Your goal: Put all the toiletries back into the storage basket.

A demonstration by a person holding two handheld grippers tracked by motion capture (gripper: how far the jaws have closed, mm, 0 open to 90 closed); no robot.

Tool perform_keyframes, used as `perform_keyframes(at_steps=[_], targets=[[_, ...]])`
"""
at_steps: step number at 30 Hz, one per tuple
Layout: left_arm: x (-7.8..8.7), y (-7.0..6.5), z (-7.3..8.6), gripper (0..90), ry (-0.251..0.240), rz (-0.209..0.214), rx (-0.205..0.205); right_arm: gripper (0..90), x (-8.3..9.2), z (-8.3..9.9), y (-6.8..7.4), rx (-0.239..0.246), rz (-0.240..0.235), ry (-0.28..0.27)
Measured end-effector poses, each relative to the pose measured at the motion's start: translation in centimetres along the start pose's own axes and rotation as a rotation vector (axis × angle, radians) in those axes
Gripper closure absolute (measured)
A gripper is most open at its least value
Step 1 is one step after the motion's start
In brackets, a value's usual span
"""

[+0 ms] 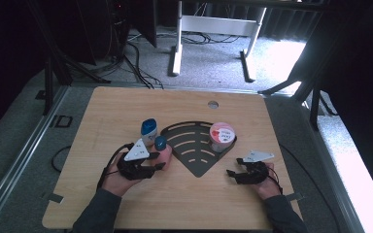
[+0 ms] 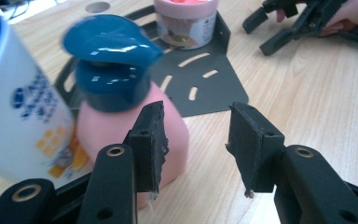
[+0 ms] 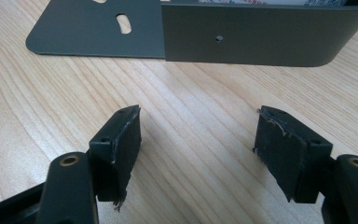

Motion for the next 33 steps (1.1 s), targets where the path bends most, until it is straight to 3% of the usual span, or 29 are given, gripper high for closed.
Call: perform_keyframes(at_steps=[4, 14, 33], targets=[[0.4, 0.7, 0.0, 52.8, -0.004, -0.038, 0.002, 30.9, 0.0, 0.0, 0.0, 0.001, 0.000, 0.000], [0.0, 1.9, 0.2, 48.2, 0.002, -0.068, 0.026, 30.7, 0.0, 0.0, 0.0, -0.001, -0.002, 0.001], [-1.1, 3.6, -0.3, 44.9, -0.002, -0.071, 0.032, 29.9, 0.0, 0.0, 0.0, 0.005, -0.005, 0.000]])
Point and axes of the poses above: each handheld gripper's, and its own axes: x roughly backward along the jaws, z roughly out of its underside, y roughly to its left, the point moved 8 cm from there along -x, roughly forward along the jaws, and after that the axes turned 7 degrees about z, right-handed, at the moved point
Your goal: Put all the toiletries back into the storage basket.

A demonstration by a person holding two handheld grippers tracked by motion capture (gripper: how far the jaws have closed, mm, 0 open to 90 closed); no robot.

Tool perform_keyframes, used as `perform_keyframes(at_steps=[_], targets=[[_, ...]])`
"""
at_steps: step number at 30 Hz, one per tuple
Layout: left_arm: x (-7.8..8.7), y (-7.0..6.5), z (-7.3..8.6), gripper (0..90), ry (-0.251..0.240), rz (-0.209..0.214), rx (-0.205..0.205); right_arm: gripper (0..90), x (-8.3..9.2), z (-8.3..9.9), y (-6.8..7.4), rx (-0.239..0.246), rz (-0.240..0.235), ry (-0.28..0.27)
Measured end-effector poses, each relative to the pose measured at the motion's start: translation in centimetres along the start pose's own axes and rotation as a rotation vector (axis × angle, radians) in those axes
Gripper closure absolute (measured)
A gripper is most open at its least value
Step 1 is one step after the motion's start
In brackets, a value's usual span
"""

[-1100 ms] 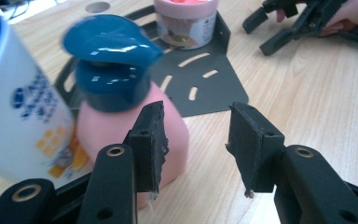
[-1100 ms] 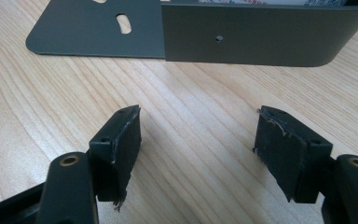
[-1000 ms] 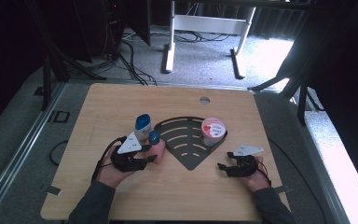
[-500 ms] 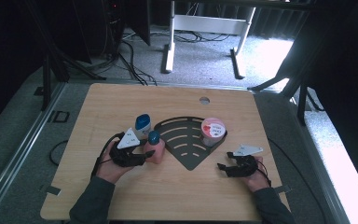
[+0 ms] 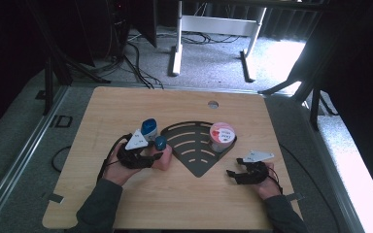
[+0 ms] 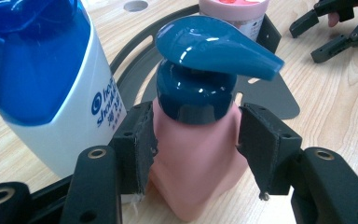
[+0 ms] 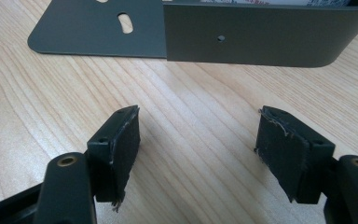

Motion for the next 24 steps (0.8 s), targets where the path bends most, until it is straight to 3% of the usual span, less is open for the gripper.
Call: perform_keyframes(at_steps=[19, 24], targets=[[-0.6, 0.4, -1.0, 42.8, -0.022, 0.050, -0.002, 29.6, 0.0, 0.0, 0.0, 0.001, -0.001, 0.001], [-0.9, 0.6, -1.1, 42.6, -0.042, 0.074, 0.016, 29.5, 0.0, 0.0, 0.0, 0.000, -0.002, 0.000]])
Point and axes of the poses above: each handheld gripper's, and its own axes: x roughly backward along the jaws, z roughly out of its underside, y roughly to its left, the point moved 8 cm from there along -x, roughly forward along the jaws, and after that the axes turned 7 degrees about z, right-handed, at the moved point
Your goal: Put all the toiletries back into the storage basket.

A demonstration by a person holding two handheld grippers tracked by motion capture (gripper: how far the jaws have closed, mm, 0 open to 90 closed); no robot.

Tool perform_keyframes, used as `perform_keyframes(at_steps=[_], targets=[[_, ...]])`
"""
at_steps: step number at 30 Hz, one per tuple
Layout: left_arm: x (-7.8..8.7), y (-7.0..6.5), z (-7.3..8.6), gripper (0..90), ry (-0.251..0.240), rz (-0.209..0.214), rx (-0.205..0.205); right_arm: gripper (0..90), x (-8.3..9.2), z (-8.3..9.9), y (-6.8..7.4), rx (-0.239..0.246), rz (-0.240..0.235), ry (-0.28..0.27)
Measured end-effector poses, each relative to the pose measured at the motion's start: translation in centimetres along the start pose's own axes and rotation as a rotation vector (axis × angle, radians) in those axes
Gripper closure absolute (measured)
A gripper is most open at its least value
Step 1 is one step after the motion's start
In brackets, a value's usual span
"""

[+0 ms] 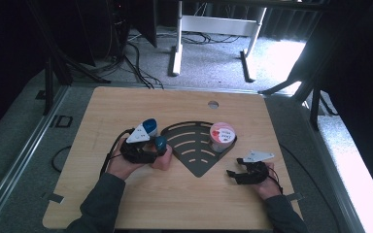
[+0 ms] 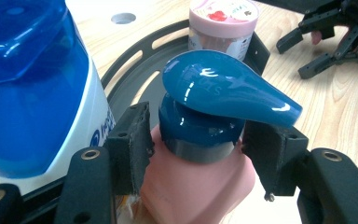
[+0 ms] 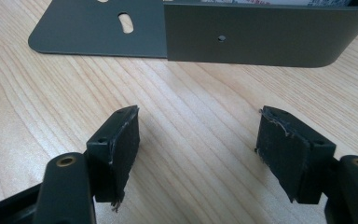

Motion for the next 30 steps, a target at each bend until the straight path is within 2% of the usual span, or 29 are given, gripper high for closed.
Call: perform_keyframes(at_steps=[10, 13, 20, 30], targets=[[-0.22, 0.23, -0.70, 46.3, 0.001, 0.007, -0.015, 29.4, 0.00, 0.00, 0.01, 0.000, -0.001, 0.000], [-0.23, 0.18, -0.74, 49.8, 0.000, 0.014, -0.018, 29.3, 0.00, 0.00, 0.01, -0.001, -0.001, 0.000], [-0.25, -0.04, -0.85, 51.8, 0.003, -0.009, -0.029, 29.3, 0.00, 0.00, 0.01, 0.000, -0.001, 0.000], [-0.26, -0.13, -0.88, 52.2, 0.001, -0.026, -0.021, 29.3, 0.00, 0.00, 0.01, -0.001, -0.001, 0.000]])
Point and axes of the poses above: each handheld gripper's, and its own axes: x roughly backward along the jaws, z roughly out of its underside, y roughly to its left, the point moved 8 cm from there along -x, roughly forward along the jaws, and after that the axes turned 7 degrees about z, right-handed, at the moved point
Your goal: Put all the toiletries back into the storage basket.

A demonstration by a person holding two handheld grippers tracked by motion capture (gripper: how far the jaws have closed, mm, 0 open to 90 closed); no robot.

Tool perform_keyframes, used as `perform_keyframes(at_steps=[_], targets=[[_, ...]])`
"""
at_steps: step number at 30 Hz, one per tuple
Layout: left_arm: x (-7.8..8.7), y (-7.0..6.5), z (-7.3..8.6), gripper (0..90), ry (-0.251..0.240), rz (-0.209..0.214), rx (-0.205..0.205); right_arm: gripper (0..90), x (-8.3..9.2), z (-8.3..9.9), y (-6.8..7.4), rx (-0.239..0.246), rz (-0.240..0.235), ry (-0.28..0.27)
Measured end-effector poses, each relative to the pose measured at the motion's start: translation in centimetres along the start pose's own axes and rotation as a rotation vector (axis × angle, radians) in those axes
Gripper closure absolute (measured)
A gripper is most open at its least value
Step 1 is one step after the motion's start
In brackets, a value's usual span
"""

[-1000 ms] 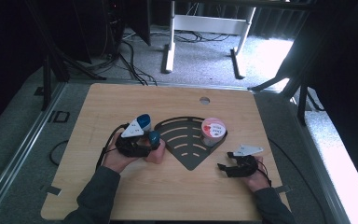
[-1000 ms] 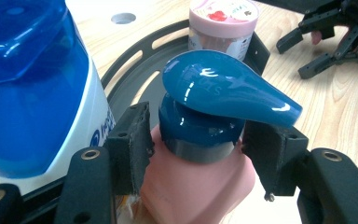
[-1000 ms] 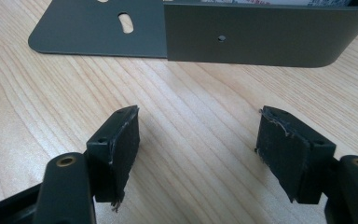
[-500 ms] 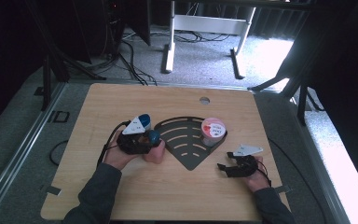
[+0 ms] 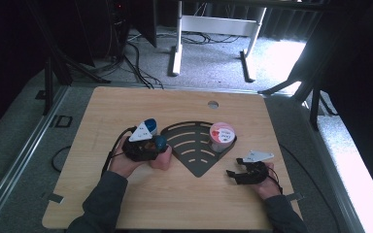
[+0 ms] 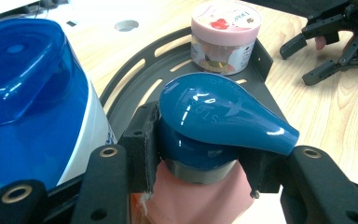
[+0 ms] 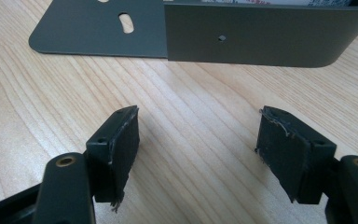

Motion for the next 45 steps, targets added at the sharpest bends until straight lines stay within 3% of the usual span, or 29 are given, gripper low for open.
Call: perform_keyframes(at_steps=[9, 19, 45], targets=[[0.0, -0.4, -0.1, 52.7, -0.001, -0.014, 0.002, 29.3, 0.0, 0.0, 0.0, 0.000, 0.000, 0.000], [-0.1, -1.0, -0.2, 52.8, 0.009, 0.003, -0.005, 29.3, 0.0, 0.0, 0.0, 0.000, 0.000, 0.000], [-1.3, -3.4, -1.4, 52.9, 0.030, 0.106, -0.039, 29.1, 0.0, 0.0, 0.0, 0.001, -0.001, 0.000]])
Point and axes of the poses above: each handheld gripper's, and its own axes: x roughly backward along the jaws, z roughly out of its underside, y roughly to its left, the point moved 8 cm from there along -x, roughly forward along the jaws, and after that the axes turned 7 degrees about z, right-handed, at the moved point
